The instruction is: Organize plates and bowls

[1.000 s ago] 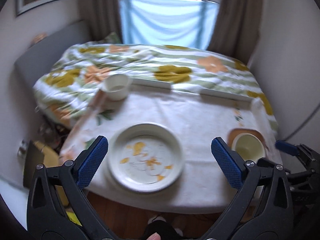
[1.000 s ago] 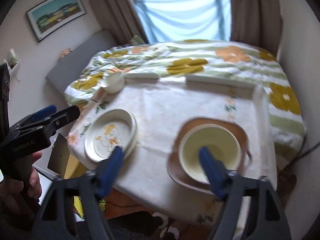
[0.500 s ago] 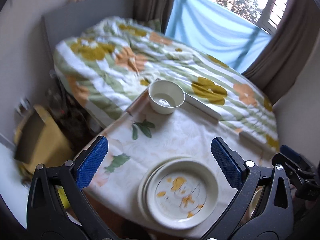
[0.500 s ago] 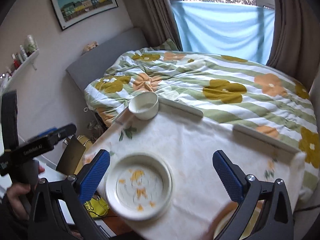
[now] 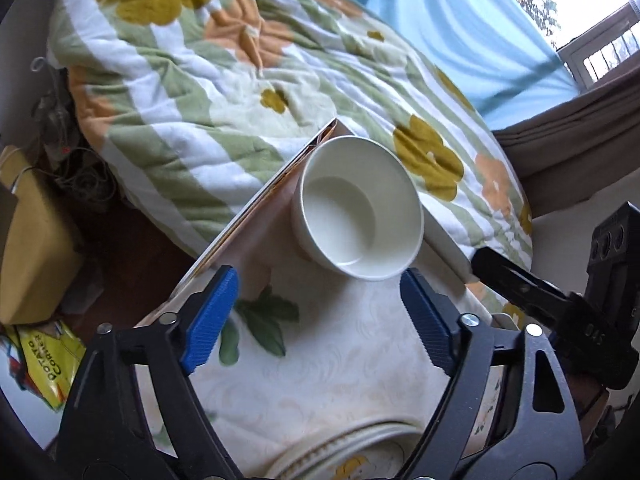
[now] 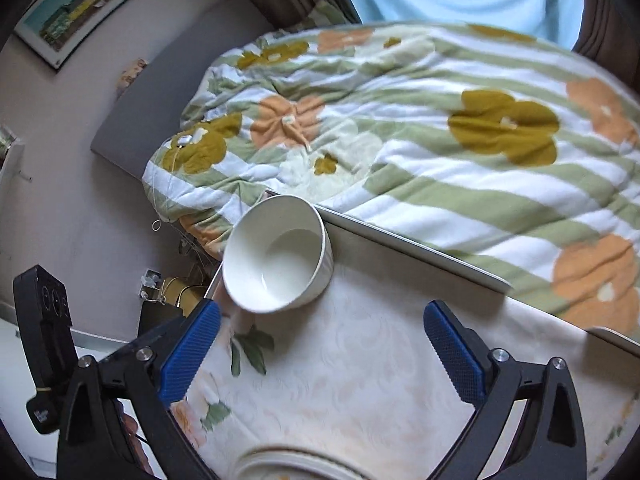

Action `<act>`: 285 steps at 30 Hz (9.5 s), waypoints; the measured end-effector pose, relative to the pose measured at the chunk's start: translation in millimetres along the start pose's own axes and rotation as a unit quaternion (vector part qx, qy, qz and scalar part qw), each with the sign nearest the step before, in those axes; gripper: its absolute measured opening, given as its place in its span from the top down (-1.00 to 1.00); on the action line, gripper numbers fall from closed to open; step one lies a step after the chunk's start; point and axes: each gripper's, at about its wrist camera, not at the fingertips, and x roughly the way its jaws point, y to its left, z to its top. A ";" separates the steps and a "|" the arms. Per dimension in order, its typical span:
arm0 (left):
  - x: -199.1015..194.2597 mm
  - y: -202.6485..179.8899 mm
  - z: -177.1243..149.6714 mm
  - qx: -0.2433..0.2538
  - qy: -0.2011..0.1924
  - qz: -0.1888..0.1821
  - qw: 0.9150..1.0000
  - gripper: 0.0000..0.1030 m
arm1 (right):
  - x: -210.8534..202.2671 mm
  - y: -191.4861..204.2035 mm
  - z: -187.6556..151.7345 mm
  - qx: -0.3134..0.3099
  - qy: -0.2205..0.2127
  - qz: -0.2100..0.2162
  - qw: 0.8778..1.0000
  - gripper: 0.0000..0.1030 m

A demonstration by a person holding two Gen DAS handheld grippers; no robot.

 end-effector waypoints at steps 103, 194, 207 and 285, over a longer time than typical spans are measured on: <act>-3.6 -292.6 -382.1 0.399 0.098 0.047 0.910 0.62 | -221.7 -182.2 -344.1 0.167 -0.085 -0.153 0.970 0.64; 49.5 -268.0 -406.1 0.486 0.166 0.033 0.857 0.59 | -166.2 -197.8 -356.0 0.039 0.053 -0.153 0.986 0.58; -7.1 -272.9 -392.3 0.478 0.092 0.028 0.873 0.59 | -202.4 -182.3 -347.0 0.015 0.001 -0.162 0.987 0.58; -36.1 -59.5 -224.2 0.454 0.246 0.022 0.856 -0.34 | -71.6 18.5 -265.5 0.051 0.085 -0.123 0.987 0.11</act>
